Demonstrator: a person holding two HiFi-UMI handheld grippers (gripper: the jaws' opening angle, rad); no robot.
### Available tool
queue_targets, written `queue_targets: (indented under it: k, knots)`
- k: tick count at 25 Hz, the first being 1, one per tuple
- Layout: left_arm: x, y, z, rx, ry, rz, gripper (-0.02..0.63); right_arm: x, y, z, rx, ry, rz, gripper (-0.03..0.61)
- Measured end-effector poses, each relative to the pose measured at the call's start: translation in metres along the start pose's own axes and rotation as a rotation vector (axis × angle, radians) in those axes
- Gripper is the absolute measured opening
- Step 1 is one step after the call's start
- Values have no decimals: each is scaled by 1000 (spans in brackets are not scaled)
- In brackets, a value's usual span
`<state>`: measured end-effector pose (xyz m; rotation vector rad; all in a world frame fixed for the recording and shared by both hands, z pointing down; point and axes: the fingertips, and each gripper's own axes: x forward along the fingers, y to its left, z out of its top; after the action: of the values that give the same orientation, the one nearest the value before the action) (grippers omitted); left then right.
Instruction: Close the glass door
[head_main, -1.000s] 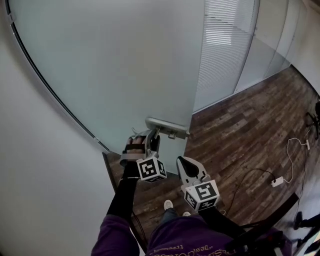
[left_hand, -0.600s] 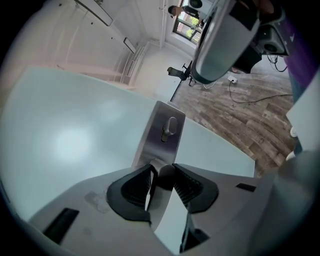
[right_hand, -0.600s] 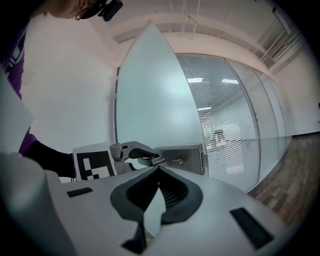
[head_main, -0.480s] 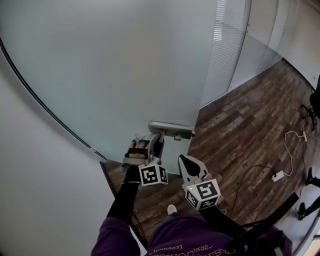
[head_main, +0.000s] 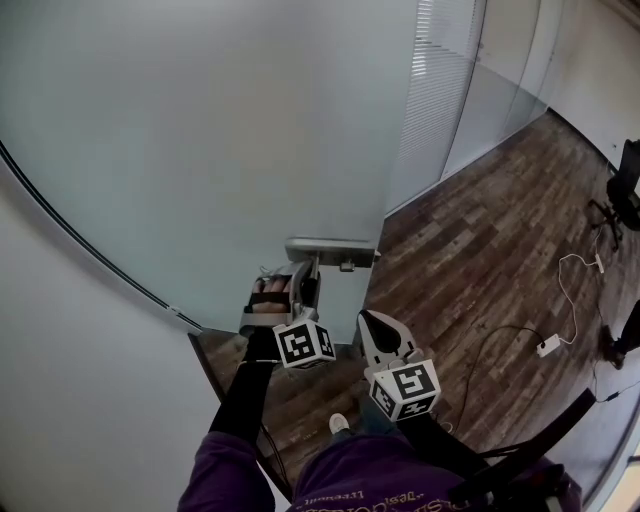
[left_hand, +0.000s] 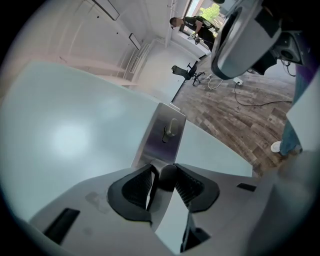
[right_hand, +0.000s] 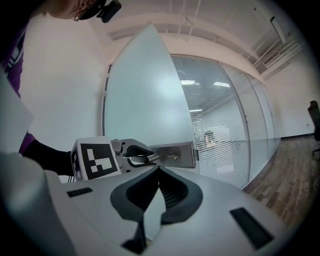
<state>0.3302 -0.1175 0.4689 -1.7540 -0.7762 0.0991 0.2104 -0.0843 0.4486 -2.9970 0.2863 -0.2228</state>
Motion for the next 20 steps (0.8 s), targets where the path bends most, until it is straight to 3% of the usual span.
queue_targets:
  k: [12,20]
  knots:
    - [93,30,5,-21,70,39,123,73,-85,35,-12,15,90,-3]
    - [103,38,0,-46,115,69,121,84,-97,44,-42,-3,148,-3]
